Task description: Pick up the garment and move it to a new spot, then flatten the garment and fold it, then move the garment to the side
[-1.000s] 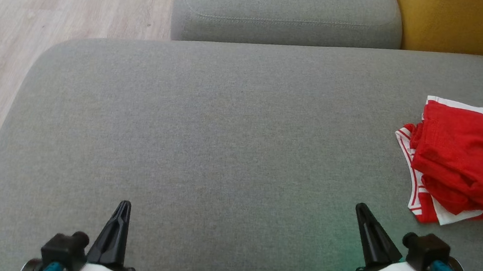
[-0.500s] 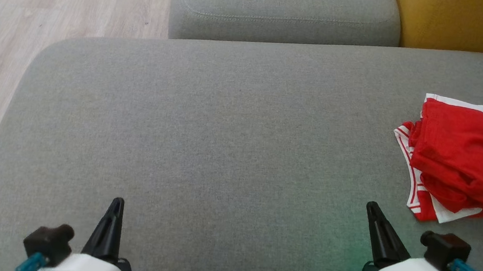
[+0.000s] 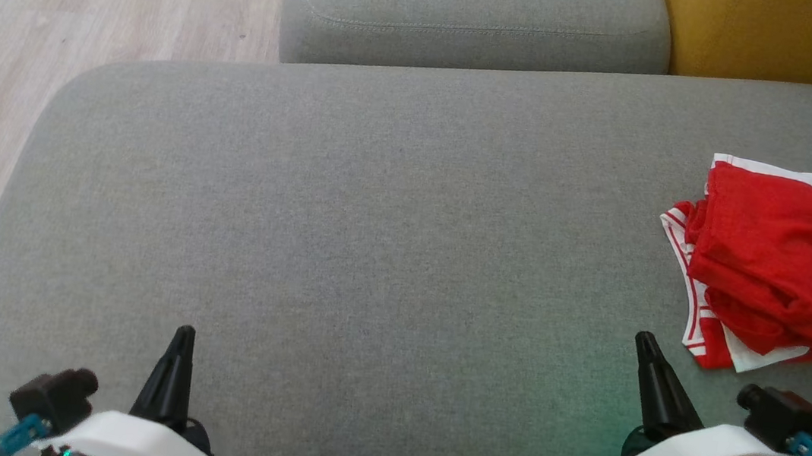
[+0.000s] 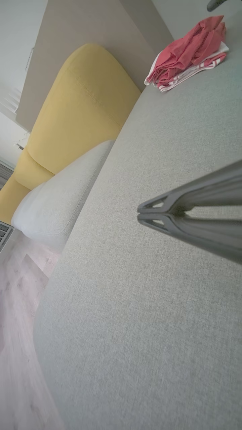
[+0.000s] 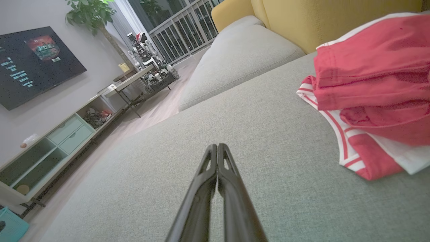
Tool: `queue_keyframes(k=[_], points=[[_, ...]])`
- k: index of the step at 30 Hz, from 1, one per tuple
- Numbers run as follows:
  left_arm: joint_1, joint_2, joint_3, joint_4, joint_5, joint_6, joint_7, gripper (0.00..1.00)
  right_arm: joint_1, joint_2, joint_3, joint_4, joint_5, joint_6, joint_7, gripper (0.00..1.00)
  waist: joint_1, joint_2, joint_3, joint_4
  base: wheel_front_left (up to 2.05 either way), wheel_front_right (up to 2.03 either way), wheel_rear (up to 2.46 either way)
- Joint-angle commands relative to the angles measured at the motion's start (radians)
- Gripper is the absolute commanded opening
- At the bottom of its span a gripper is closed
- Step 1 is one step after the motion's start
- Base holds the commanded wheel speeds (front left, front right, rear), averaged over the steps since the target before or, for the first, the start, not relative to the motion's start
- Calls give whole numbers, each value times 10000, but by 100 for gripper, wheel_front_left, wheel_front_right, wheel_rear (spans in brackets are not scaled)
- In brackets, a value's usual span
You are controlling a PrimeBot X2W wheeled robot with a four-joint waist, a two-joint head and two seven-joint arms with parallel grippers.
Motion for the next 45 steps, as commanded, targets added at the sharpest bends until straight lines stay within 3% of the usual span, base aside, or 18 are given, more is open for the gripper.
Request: queue_keyframes(k=[1,45], points=[[-597,97,277,-283,-266,-45,38,0,-529,-112,-1,-368,303,-2,75,0,0,0,4,-4,0,0,0],[-1512,44,1383,338,-5685,-566,1257,0,-747,-128,-688,-447,5964,-4,1316,0,0,0,172,-194,0,0,0]])
